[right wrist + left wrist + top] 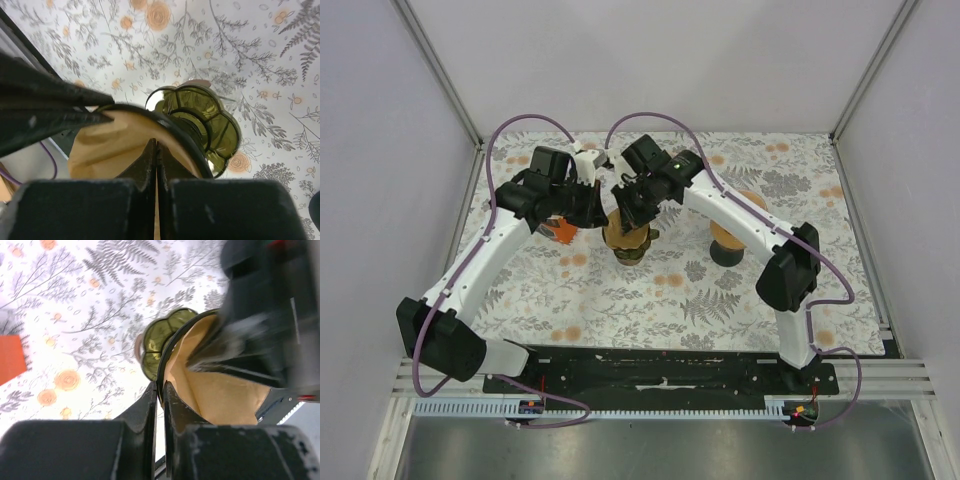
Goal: Place the coffee filter in the dripper
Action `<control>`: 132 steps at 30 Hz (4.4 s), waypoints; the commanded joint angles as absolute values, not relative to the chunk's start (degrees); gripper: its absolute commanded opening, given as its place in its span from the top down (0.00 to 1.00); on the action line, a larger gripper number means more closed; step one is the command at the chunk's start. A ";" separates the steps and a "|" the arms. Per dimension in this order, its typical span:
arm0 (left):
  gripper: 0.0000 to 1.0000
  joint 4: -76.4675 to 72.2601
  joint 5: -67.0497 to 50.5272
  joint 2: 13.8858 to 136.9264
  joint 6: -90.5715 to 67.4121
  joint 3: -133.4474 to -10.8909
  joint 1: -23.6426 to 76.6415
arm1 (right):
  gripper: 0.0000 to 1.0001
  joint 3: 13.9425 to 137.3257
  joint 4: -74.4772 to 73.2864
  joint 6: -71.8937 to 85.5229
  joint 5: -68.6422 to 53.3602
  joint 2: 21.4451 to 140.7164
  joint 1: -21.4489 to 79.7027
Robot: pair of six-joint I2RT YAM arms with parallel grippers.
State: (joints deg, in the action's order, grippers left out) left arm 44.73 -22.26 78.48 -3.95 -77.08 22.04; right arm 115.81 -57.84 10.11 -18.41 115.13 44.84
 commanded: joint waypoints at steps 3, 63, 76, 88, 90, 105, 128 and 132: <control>0.92 48.08 -19.16 79.54 -6.68 -77.17 20.65 | 1.00 122.43 -56.86 18.01 -19.77 112.32 42.98; 0.92 49.39 -22.50 80.68 -6.59 -82.00 20.74 | 0.89 92.11 -39.99 -32.17 -3.87 99.76 60.47; 0.72 50.10 -23.91 80.68 -5.45 -83.15 20.65 | 0.53 93.08 -39.37 -30.50 -3.34 97.47 60.47; 0.45 51.33 -22.24 80.60 -4.13 -85.69 20.65 | 0.25 94.83 -39.38 -29.71 -3.34 94.49 60.56; 0.42 51.33 -21.97 80.33 -3.87 -86.22 20.65 | 0.17 95.36 -39.46 -29.79 -4.65 93.35 60.47; 0.32 42.46 -6.54 74.45 -6.32 -85.87 20.39 | 0.02 103.17 -39.03 -15.23 -13.62 85.70 49.51; 0.23 13.90 22.32 67.24 -8.70 -50.29 9.32 | 0.02 69.01 -28.13 18.63 7.01 69.70 -13.62; 0.23 8.71 21.98 67.24 -8.44 -45.54 8.44 | 0.02 65.40 -27.77 19.60 10.71 70.66 -13.62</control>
State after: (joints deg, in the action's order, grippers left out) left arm 18.24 22.11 69.04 -9.02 -48.60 9.34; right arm 67.75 -31.03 16.88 4.91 71.46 -13.67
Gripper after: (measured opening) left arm 0.765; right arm 0.982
